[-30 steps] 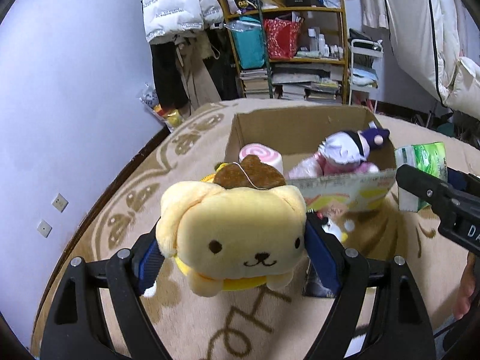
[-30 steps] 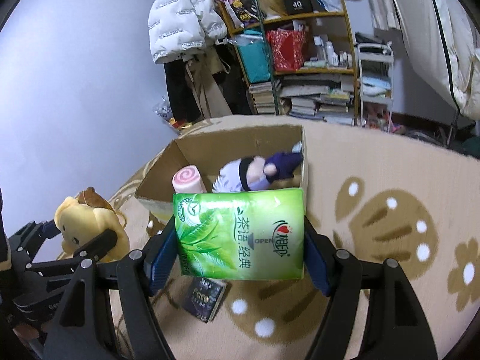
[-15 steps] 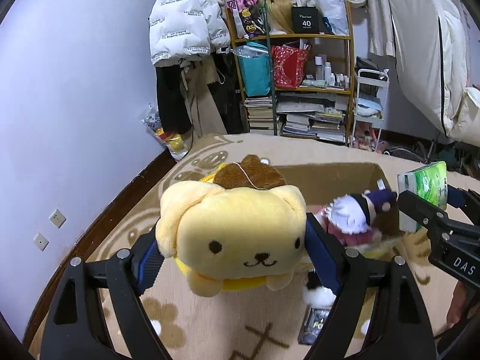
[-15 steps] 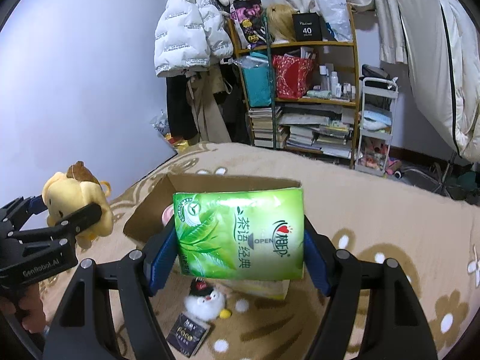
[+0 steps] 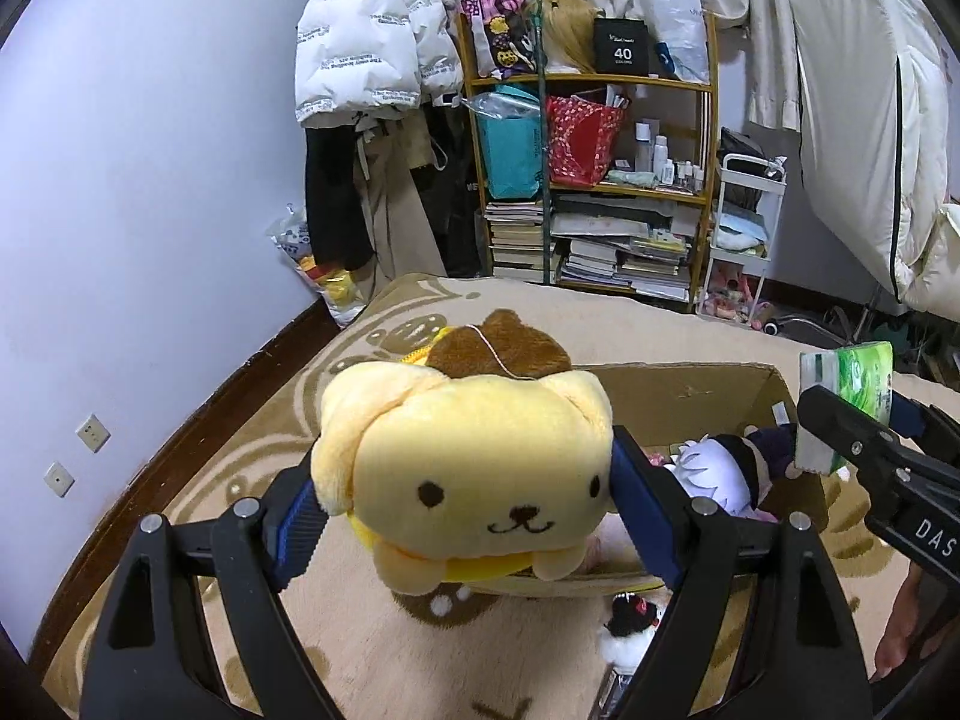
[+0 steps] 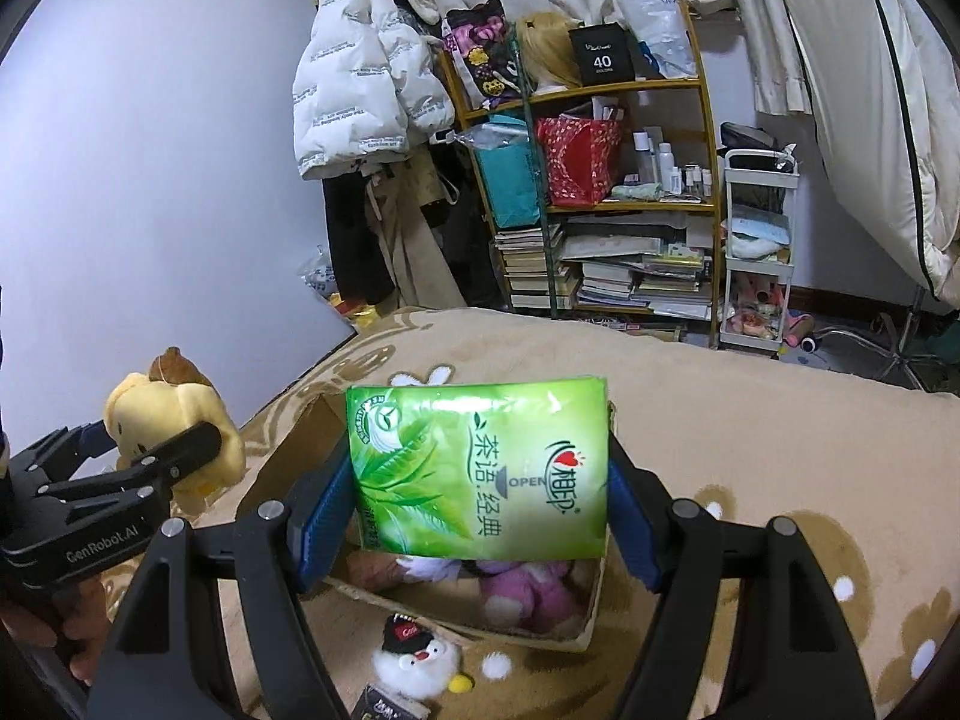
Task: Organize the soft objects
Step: 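Lift and carry the dog plush and green tissue pack over the box with both tools, then open both tools to drop the dog plush and tissue pack into the box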
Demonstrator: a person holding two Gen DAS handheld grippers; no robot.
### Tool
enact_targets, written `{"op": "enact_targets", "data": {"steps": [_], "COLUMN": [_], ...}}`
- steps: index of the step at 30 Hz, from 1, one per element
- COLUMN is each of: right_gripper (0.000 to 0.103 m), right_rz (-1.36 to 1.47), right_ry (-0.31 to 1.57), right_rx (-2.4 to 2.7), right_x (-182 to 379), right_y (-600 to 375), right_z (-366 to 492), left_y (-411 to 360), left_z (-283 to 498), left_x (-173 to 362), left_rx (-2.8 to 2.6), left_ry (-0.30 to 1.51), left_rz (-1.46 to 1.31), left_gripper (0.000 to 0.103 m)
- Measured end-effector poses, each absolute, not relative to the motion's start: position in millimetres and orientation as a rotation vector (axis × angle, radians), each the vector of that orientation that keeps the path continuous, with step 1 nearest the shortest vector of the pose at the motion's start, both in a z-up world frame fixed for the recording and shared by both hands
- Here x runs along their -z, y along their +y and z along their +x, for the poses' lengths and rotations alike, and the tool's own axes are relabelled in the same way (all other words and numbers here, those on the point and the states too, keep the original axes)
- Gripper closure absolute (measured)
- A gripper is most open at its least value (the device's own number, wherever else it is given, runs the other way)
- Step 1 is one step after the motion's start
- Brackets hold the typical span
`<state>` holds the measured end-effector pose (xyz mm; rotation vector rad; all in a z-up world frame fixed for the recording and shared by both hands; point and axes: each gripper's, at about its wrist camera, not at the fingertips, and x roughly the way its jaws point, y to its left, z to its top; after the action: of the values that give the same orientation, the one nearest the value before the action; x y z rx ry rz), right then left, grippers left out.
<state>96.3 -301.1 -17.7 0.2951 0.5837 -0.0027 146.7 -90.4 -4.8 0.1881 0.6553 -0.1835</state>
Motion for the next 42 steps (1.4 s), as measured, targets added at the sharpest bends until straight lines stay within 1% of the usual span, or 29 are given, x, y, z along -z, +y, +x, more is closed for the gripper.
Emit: {"op": "enact_targets", "data": {"steps": [15,27,35,37,39,42], "right_gripper": [0.024,0.024,0.024,0.023,0.015,0.012], "right_rz": [0.264,0.271,0.317,0.323,0.339,0.364], "right_ry": [0.529,0.556,0.572,0.573,0.570,0.549], "right_rx": [-0.066,-0.093,-0.115,-0.115,-0.120,-0.117], "right_x": [27,42,48,48,48,46], "right_y": [-293,-290,-291,-292,-294,-297], "right_z": [111,117,119,119,119,116], "left_y": [-95,-97,-96,-96,-96,-97], "left_z": [160,170,173,173,172,171], "left_x": [27,47,58,60,62,63], "left_rx": [0.227,0.259,0.262,0.258,0.259,0.253], "left_ry": [0.660,0.698,0.740,0.750,0.762,0.769], "left_rz": [0.190,0.199,0.182,0.177,0.180,0.191], "left_gripper": [0.019,0.018,0.013,0.012,0.012,0.010]}}
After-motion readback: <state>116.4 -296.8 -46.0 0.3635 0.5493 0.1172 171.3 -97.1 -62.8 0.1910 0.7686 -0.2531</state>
